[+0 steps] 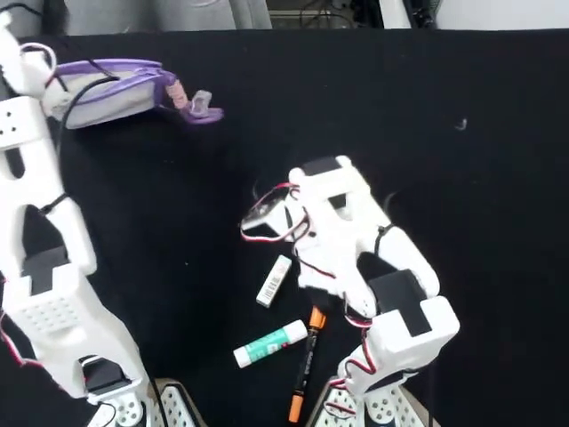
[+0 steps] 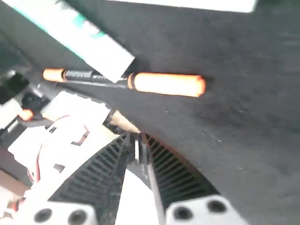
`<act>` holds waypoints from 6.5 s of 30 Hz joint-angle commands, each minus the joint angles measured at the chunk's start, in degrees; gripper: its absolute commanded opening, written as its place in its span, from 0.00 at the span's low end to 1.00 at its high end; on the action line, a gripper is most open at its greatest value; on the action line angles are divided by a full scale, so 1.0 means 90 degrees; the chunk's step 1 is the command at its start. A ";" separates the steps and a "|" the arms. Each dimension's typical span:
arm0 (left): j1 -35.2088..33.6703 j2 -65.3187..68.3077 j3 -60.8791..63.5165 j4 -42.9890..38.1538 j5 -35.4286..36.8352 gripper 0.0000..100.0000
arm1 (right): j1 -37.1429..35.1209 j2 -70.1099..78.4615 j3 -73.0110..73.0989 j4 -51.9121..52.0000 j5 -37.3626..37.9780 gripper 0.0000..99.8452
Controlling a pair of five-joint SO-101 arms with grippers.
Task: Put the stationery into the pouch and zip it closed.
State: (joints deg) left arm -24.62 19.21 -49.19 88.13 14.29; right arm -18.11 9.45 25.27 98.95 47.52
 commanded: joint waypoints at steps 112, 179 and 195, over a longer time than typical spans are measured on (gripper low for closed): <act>0.0366 -0.0195 -0.1392 0.0791 0.0088 0.03 | -0.0547 0.1919 -0.7077 0.0137 -0.7433 0.01; 0.2222 -0.0137 -0.0288 0.1397 0.0029 0.03 | -0.0098 -0.1646 -1.1463 0.0264 -0.7199 0.01; 0.2222 -0.0137 -0.0288 0.1397 0.0029 0.03 | -0.0068 -0.2750 -0.8220 -0.1309 -0.7189 0.01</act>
State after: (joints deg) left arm -4.84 19.12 -51.56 100.53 14.29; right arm -18.20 -14.29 -53.05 92.44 -17.54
